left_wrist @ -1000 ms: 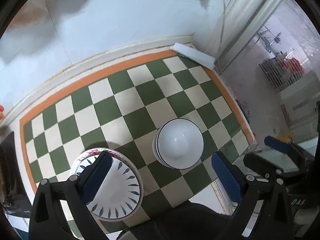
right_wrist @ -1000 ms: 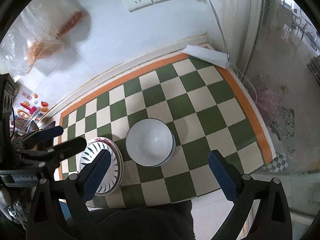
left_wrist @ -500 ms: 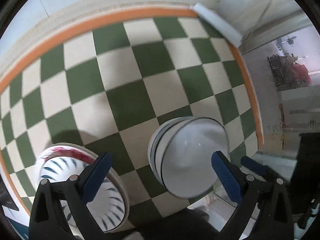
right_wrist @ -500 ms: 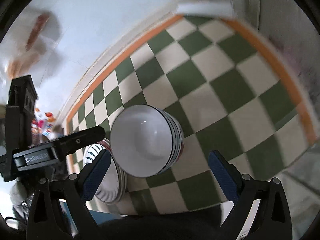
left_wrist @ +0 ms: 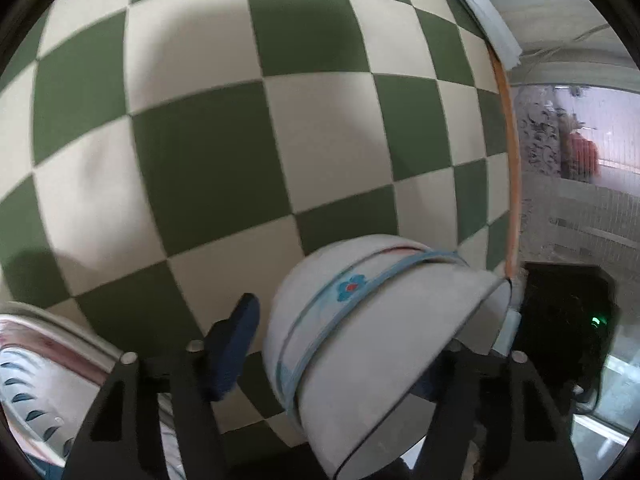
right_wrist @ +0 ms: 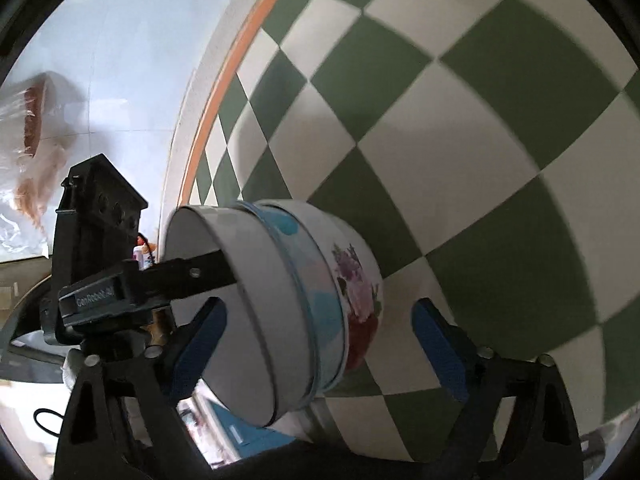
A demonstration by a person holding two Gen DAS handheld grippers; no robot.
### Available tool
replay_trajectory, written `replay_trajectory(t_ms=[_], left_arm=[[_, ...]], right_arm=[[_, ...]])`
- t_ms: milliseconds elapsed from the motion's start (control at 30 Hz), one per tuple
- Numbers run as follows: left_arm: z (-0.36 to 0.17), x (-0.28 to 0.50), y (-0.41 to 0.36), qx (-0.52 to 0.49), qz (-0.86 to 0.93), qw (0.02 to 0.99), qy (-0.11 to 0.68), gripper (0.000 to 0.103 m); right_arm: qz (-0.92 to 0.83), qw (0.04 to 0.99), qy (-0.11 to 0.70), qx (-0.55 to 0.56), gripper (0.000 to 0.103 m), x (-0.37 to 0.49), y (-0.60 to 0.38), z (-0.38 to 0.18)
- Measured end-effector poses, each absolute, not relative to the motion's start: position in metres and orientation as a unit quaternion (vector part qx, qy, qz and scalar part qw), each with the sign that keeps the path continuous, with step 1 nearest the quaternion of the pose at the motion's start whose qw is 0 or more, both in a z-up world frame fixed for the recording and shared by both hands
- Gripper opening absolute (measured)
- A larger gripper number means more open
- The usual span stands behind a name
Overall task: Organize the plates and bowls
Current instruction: 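Lift the bowl stack with both grippers and carry it over the plate stack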
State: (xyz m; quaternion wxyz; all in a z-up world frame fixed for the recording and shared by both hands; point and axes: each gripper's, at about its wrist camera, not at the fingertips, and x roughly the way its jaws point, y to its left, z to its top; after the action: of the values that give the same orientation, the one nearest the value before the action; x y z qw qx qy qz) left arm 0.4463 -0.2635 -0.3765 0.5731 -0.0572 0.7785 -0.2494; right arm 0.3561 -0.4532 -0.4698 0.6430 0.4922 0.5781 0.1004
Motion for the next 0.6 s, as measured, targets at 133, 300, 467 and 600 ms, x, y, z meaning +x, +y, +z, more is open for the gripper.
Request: replay_trajectory(t_ms=[133, 300, 467, 600], left_arm=[[-0.371, 0.443, -0.262, -0.051, -0.258, 0.588, 0.765, 0.060], [-0.368, 0.439, -0.259, -0.046, -0.252, 0.602, 0.756, 0.060], [-0.362, 0.439, -0.255, -0.032, -0.250, 0.619, 0.744, 0.060], [-0.362, 0.443, -0.252, -0.034, -0.250, 0.629, 0.735, 0.060]], right_arm=[[0.094, 0.634, 0.584, 0.498, 0.060, 0.357, -0.446, -0.485], [0.095, 0.645, 0.577, 0.491, 0.058, 0.356, -0.442, -0.483], [0.101, 0.654, 0.579, 0.477, 0.055, 0.366, -0.439, -0.478], [0.108, 0.666, 0.576, 0.462, 0.055, 0.377, -0.436, -0.472]])
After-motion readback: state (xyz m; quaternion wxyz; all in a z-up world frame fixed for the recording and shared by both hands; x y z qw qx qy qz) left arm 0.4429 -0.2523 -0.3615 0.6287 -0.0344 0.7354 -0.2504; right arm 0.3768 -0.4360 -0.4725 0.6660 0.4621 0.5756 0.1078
